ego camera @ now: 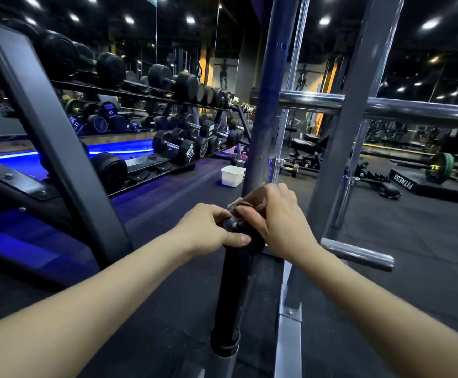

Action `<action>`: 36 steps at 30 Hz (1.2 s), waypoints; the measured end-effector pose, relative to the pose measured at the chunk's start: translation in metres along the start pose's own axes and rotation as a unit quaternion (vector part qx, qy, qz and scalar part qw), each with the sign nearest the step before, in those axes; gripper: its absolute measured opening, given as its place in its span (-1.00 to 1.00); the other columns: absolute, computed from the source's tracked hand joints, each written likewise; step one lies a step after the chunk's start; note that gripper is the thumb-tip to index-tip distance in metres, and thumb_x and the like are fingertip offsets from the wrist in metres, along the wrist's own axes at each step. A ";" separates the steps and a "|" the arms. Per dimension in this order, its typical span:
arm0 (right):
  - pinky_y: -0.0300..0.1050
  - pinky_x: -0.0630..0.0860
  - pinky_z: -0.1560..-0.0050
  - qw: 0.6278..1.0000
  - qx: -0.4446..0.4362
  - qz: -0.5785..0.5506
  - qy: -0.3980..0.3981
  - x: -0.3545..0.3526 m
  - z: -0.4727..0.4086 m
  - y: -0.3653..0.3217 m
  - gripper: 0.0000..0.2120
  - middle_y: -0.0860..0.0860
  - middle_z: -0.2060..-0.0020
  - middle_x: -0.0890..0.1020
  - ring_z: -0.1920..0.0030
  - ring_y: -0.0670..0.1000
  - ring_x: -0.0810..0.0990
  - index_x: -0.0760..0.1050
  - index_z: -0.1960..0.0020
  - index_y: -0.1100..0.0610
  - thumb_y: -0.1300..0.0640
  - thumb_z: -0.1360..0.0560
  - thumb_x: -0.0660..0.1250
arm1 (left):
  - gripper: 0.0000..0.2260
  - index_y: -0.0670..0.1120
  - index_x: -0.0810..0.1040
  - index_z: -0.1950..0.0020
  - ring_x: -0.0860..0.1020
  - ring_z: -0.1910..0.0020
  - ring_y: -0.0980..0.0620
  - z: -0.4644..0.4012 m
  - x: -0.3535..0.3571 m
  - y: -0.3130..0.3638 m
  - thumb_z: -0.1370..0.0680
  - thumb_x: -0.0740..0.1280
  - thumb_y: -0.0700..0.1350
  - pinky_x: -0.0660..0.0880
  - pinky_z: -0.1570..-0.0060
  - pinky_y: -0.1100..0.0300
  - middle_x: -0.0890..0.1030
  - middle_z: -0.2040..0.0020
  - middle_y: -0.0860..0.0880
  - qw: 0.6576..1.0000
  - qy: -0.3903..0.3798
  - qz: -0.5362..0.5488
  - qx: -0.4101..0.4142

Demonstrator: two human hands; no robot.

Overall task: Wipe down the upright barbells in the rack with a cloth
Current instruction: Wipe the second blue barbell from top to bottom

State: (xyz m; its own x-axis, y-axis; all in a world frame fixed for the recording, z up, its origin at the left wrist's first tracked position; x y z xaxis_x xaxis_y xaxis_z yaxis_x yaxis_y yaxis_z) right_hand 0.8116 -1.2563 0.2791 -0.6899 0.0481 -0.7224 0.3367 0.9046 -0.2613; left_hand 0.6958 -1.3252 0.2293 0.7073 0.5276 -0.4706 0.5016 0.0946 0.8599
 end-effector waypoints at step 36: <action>-0.09 0.58 0.06 0.780 0.220 -0.525 -0.260 -0.047 0.062 0.016 -0.50 0.19 0.13 0.67 0.18 0.07 0.65 0.63 0.05 0.28 -0.16 -0.33 0.31 | -0.63 -0.04 0.53 -0.09 0.58 0.02 0.14 0.068 0.044 0.105 -0.38 0.48 -0.34 0.49 -0.07 0.29 0.64 0.00 -0.03 0.978 -0.023 0.119 0.167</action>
State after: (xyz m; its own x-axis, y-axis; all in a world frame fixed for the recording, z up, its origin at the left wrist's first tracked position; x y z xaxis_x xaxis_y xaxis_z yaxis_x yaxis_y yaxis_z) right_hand 0.8894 -1.2708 0.2695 -0.4186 -0.9033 -0.0943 0.0280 0.0910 -0.9955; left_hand 0.8138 -1.3495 0.2857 0.8416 0.4620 -0.2797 0.4492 -0.3114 0.8374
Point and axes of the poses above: each hand's wrist, its own z-axis away from the middle knuckle, its own x-axis out of the palm, y = z × x, the point moved 8 cm from there along -z, towards the middle knuckle
